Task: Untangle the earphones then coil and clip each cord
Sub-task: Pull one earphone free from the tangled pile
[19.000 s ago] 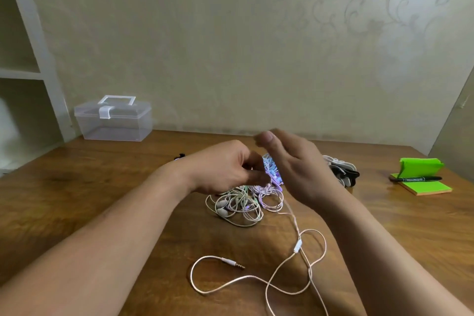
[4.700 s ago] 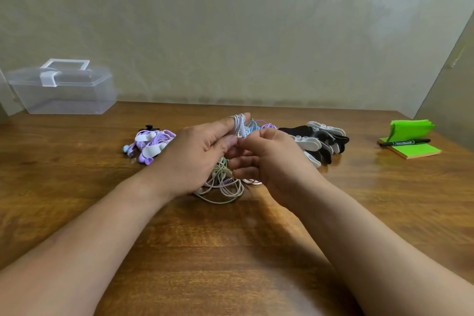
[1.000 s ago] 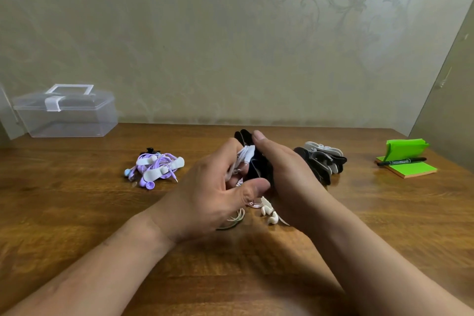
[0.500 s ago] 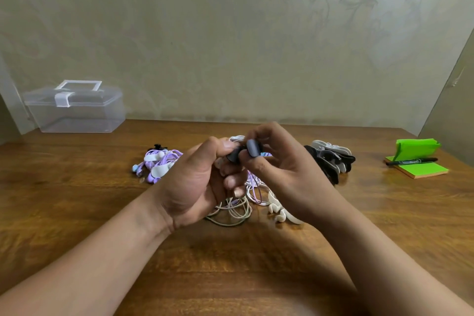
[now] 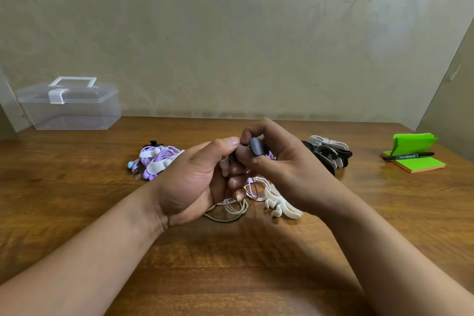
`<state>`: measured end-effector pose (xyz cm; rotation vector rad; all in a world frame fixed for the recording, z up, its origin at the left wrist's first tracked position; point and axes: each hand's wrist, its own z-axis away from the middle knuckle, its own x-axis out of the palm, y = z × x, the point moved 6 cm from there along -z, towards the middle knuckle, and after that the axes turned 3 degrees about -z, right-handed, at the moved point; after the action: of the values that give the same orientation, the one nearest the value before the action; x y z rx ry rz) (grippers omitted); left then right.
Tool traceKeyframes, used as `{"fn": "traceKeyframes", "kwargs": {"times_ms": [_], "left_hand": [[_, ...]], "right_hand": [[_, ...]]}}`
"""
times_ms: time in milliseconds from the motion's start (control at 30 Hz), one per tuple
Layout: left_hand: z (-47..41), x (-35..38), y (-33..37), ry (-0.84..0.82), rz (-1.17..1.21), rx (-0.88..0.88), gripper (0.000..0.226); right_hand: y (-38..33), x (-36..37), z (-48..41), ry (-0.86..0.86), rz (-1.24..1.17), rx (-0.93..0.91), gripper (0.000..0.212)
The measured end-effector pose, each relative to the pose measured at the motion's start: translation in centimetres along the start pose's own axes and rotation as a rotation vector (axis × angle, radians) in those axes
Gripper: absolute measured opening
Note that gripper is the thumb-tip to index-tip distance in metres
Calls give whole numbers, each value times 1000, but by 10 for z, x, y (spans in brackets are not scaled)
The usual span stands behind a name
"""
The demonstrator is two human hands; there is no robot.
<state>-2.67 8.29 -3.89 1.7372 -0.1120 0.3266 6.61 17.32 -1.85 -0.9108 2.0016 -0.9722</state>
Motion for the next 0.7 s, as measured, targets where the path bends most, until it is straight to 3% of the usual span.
{"fn": "traceKeyframes", "kwargs": {"times_ms": [233, 600, 700], "left_hand": [[-2, 2, 3, 98, -89, 24, 44], [5, -2, 10, 177, -168, 38, 21], [2, -2, 9, 186, -236, 87, 18]], "right_hand": [[6, 0, 0, 30, -76, 30, 20], [1, 0, 0, 81, -26, 54, 18], [-2, -4, 1, 131, 87, 17, 14]]}}
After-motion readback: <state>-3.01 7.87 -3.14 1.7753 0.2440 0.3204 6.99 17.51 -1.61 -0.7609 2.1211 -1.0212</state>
